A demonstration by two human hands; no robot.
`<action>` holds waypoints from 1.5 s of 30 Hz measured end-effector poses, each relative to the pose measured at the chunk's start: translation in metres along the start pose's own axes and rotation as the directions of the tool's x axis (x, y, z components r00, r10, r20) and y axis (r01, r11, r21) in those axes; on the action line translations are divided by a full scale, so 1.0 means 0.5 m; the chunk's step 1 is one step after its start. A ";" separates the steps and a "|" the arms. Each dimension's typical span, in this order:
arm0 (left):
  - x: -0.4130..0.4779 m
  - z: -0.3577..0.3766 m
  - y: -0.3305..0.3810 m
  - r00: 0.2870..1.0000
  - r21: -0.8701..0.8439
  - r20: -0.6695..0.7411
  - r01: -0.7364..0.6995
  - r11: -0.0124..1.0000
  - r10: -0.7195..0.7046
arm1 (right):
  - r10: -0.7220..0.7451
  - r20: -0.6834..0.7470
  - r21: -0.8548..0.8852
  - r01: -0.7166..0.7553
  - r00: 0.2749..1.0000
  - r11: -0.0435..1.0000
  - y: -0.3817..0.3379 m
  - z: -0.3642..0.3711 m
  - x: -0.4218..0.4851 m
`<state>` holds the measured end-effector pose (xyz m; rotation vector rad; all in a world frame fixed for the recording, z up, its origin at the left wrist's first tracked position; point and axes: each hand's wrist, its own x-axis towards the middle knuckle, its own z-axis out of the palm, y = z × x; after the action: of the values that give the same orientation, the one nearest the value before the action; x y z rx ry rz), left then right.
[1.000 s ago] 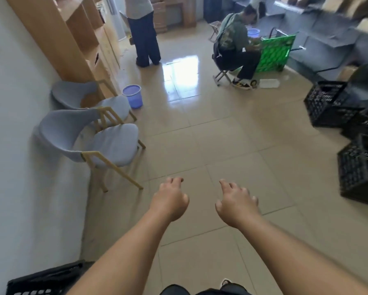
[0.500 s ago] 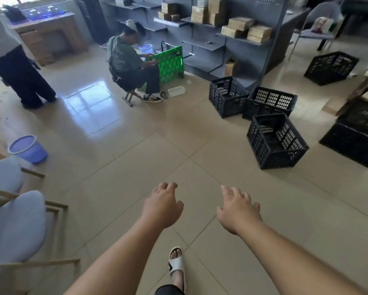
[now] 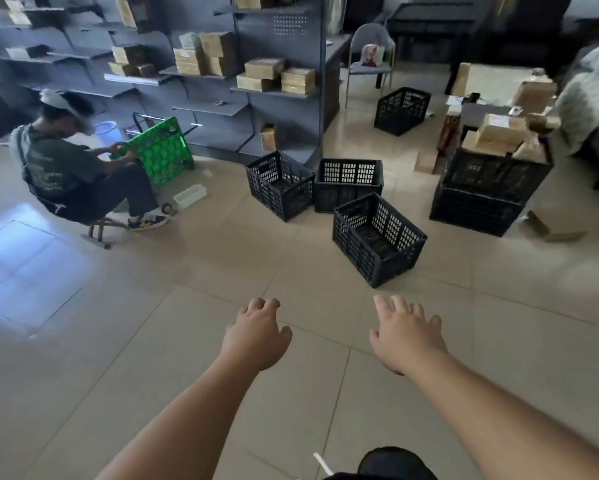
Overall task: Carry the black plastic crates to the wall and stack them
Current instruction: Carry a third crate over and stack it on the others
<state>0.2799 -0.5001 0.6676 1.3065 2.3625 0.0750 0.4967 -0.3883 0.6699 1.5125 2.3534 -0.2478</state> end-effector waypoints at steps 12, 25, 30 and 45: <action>0.383 -0.118 0.105 0.989 0.112 0.026 -0.147 0.983 0.145 | 0.136 0.031 0.116 -0.139 0.990 0.983 0.039 -0.079 0.342; 0.804 -0.251 0.172 0.999 0.071 0.042 -0.014 0.997 0.011 | 0.047 -0.030 0.108 -0.044 0.998 0.993 0.059 -0.264 0.808; 0.993 -0.292 0.165 0.997 0.094 0.070 -0.046 0.994 0.040 | 0.071 -0.018 0.106 -0.069 0.997 0.992 0.039 -0.296 0.961; 1.517 -0.432 0.275 0.902 0.228 0.246 -0.411 0.883 0.356 | 0.409 0.056 0.283 -0.407 0.911 0.868 -0.020 -0.416 1.264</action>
<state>-0.0453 0.2308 0.6338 1.8149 1.9646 -0.2629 0.2091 0.2107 0.6313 2.1072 1.9949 -0.4966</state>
